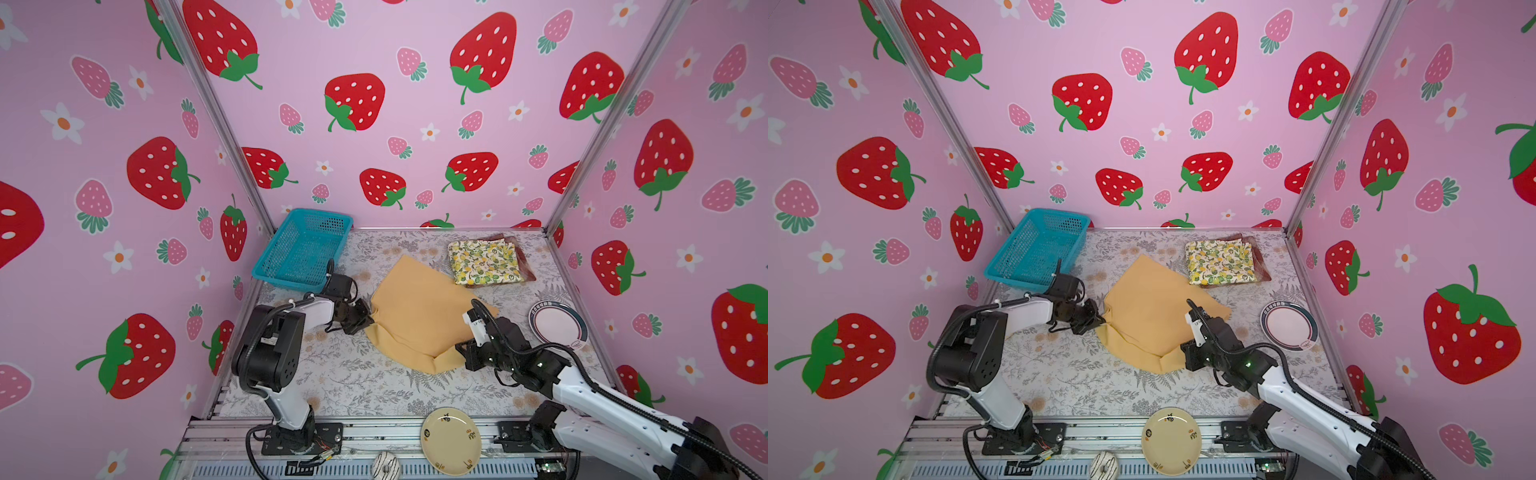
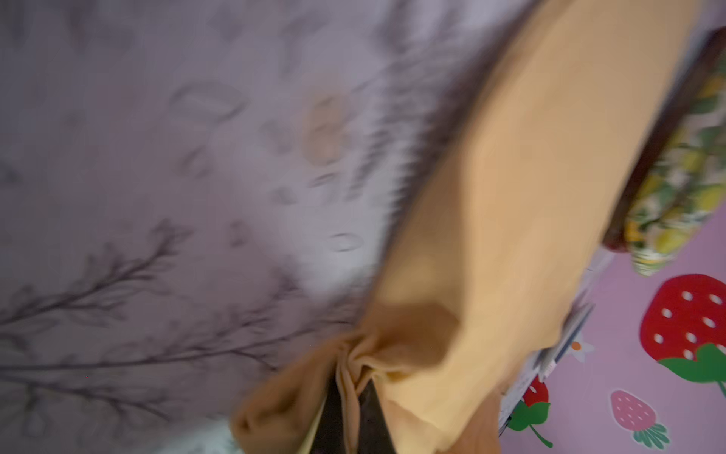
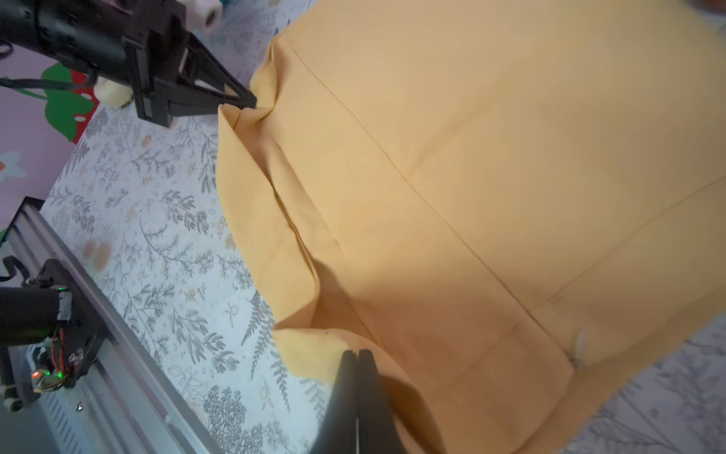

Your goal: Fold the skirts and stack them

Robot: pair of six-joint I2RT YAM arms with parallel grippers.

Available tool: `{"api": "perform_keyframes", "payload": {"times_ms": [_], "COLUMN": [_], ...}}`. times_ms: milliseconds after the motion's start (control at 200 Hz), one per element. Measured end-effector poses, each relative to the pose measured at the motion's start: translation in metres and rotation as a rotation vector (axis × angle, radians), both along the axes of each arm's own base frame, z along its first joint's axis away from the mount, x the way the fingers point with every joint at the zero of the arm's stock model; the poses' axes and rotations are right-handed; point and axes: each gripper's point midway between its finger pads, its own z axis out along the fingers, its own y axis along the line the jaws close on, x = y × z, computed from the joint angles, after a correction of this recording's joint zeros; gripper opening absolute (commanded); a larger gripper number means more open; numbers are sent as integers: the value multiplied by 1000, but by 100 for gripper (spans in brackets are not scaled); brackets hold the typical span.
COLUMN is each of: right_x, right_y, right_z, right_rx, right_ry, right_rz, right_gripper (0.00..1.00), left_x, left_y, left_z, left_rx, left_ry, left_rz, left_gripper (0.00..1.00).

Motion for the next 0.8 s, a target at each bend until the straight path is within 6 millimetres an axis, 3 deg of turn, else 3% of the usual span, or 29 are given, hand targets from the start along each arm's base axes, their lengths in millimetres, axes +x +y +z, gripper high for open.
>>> {"api": "perform_keyframes", "payload": {"times_ms": [190, 385, 605, 800], "right_x": [-12, -12, -10, -11], "right_y": [17, 25, 26, 25], "right_z": [2, 8, -1, -11], "right_rx": [64, 105, 98, 86], "right_ry": [16, 10, 25, 46], "right_rz": [38, 37, 28, 17], "right_gripper": [0, 0, 0, 0], "left_x": [18, 20, 14, 15], "left_y": [-3, -2, 8, 10], "left_z": [0, 1, 9, 26], "left_rx": [-30, -26, 30, 40], "left_ry": [-88, -111, -122, -172], "left_rz": [17, 23, 39, 30], "left_gripper": [0, 0, 33, 35]}}
